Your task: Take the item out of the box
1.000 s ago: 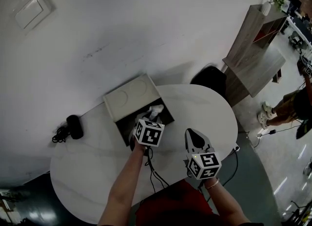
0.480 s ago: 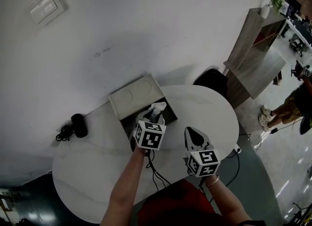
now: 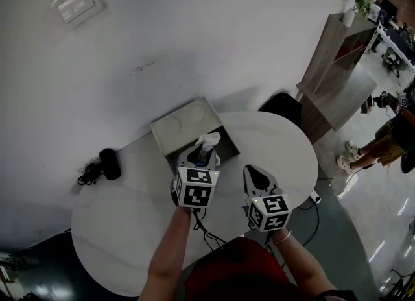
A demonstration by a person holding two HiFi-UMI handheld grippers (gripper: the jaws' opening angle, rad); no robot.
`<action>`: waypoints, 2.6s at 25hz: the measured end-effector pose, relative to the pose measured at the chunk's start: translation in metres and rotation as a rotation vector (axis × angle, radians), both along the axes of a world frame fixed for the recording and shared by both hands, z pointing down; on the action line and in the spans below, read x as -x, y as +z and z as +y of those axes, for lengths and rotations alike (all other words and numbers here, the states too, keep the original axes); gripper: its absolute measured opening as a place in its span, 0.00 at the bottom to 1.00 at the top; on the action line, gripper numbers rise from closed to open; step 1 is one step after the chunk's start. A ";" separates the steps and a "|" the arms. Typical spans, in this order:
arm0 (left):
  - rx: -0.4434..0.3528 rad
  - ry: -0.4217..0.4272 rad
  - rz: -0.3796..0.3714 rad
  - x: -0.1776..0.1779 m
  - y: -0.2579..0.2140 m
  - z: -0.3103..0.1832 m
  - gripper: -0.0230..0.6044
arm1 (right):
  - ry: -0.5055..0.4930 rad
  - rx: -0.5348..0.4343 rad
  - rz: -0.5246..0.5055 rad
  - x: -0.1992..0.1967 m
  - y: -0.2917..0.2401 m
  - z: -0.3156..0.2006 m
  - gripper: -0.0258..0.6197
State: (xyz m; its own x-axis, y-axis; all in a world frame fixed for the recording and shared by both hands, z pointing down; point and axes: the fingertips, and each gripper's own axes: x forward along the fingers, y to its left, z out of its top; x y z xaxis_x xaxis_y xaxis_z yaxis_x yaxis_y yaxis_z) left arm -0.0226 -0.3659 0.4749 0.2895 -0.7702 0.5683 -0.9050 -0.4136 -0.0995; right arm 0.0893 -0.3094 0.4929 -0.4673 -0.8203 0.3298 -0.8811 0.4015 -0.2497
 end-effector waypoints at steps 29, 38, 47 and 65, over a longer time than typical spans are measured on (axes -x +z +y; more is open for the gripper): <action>-0.091 -0.035 0.129 0.050 -0.037 0.098 0.25 | 0.035 -0.089 0.038 0.037 -0.041 0.045 0.06; -0.103 -0.034 0.153 0.066 -0.038 0.117 0.25 | 0.039 -0.096 0.041 0.046 -0.046 0.055 0.06; -0.117 -0.028 0.175 0.077 -0.039 0.131 0.25 | 0.031 -0.100 0.047 0.055 -0.047 0.065 0.06; -0.131 -0.038 0.204 0.073 -0.039 0.150 0.25 | 0.017 -0.140 0.059 0.057 -0.061 0.085 0.06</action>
